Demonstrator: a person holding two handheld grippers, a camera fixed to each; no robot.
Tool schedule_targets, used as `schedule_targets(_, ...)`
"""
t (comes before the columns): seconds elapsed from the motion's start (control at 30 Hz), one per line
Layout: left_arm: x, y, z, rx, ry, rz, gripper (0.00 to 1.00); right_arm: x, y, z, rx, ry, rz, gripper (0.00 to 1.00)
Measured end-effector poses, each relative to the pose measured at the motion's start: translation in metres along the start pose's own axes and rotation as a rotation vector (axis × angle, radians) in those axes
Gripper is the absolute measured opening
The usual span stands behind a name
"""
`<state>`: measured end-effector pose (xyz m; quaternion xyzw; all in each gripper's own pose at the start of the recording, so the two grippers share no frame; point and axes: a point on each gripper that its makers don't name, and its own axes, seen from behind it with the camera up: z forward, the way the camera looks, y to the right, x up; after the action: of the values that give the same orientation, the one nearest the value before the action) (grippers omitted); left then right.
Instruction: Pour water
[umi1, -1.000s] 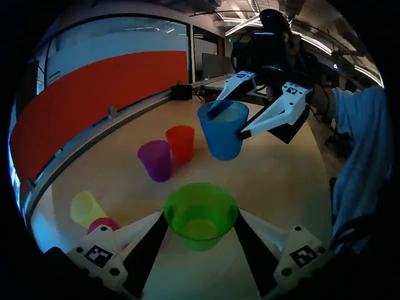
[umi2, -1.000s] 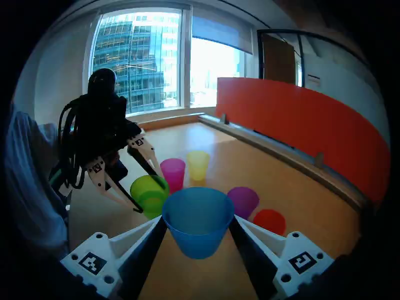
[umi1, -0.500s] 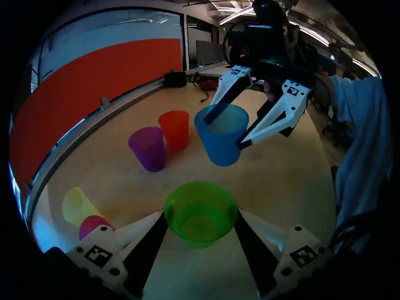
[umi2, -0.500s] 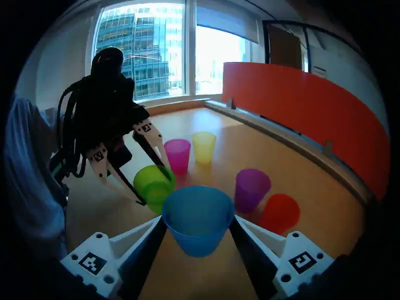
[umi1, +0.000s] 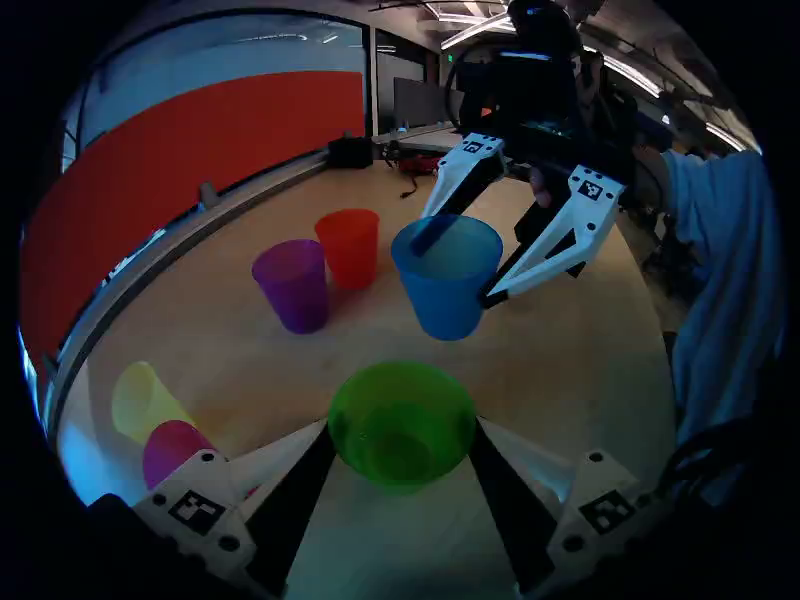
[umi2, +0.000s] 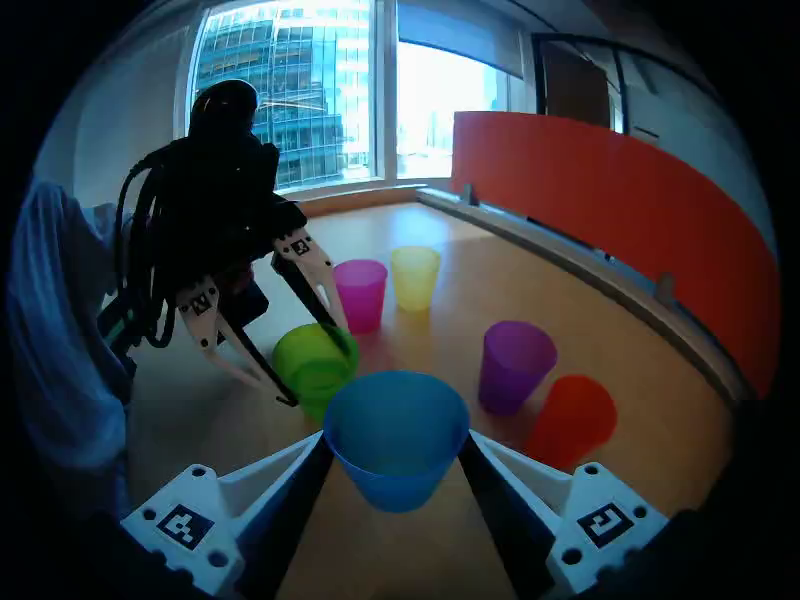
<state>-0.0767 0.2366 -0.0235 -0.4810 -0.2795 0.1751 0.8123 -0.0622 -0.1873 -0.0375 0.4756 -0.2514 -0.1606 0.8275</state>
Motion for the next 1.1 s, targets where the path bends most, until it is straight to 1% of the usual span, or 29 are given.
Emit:
schedule_targets(0.37,-0.007,0.0,-0.003,0.001,0.005,-0.019,0.89,-0.009,-0.004,0.005,0.003,-0.019,0.001,0.9)
schedule_targets(0.47,-0.007,0.002,-0.005,-0.005,0.008,-0.024,0.94,-0.012,-0.004,0.007,0.003,-0.025,0.003,0.9)
schedule_targets(0.57,-0.007,0.002,-0.006,-0.004,0.007,-0.022,0.96,-0.016,-0.006,0.009,0.004,-0.031,0.003,0.9)
schedule_targets(0.77,-0.019,0.003,-0.007,0.004,-0.026,-0.005,0.96,-0.024,-0.008,0.011,0.004,-0.045,0.0,0.9)
schedule_targets(0.87,-0.023,0.003,-0.008,0.012,-0.026,-0.007,0.96,-0.028,-0.01,0.012,0.005,-0.051,0.003,0.91)
schedule_targets(1.1,-0.026,0.001,-0.016,0.022,-0.013,-0.049,0.96,-0.034,-0.012,0.013,0.005,-0.06,0.011,0.91)
